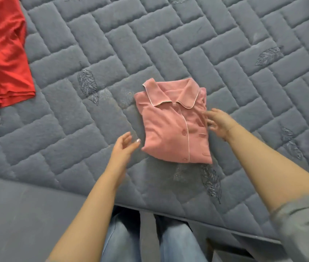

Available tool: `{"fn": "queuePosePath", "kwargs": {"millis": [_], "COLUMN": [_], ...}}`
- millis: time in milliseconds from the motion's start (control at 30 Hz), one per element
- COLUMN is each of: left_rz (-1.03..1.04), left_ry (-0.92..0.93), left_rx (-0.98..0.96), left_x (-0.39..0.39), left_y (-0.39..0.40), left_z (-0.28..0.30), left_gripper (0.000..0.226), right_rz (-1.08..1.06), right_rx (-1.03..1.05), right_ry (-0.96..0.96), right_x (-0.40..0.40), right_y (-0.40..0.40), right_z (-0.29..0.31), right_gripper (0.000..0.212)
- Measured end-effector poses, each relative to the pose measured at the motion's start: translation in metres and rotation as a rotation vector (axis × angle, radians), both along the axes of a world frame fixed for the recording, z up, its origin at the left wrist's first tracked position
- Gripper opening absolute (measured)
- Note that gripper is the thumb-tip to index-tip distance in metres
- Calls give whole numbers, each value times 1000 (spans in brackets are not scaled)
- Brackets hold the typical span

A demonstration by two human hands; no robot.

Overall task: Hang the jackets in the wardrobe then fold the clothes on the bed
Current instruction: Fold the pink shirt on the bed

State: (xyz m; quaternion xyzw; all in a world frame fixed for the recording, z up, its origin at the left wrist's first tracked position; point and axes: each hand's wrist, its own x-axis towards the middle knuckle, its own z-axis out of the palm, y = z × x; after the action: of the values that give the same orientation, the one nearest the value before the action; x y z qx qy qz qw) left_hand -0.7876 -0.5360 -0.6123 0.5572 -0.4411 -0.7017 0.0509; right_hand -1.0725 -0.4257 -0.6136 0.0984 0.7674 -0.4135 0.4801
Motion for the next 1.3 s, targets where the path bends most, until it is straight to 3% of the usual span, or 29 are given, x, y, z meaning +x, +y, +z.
{"fn": "queuePosePath", "kwargs": {"millis": [133,233,367,467,600,667,767,867,967,1100,1300], "left_rz": [-52,-16,-32,42,24,-67,-125,-132,14,113,245], "left_ry": [-143,-85,-114,-161,-232,-354,-466,-438,-355,-196,-241], "left_rx": [123,114,13,-69,-161,-85,139,81,1,72,6], "left_x": [-9,-13,-16,-11,13,29,47,49,33,-5,-40], "left_y": [41,57,71,74,83,106,145,146,119,84,75], "left_z": [-38,-50,-51,-40,-21,-22,-37,-51,-51,-45,-57], "left_gripper": [60,37,19,30,60,62,29,7,27,37,39], "right_rz": [-33,-95,-129,-178,-181,-109,32,118,189,352,417], "right_rx": [85,83,94,24,-40,20,179,221,146,102,255], "right_ry": [135,191,128,89,232,291,179,47,157,176,208], "right_x": [40,77,97,94,87,96,111,105,84,61,48], "right_y": [62,99,121,125,155,179,209,213,192,147,146], "right_z": [-38,-53,-64,-59,-43,-42,-53,-60,-59,-64,-75], "right_gripper": [56,37,28,20,7,13,23,17,10,24,37]}}
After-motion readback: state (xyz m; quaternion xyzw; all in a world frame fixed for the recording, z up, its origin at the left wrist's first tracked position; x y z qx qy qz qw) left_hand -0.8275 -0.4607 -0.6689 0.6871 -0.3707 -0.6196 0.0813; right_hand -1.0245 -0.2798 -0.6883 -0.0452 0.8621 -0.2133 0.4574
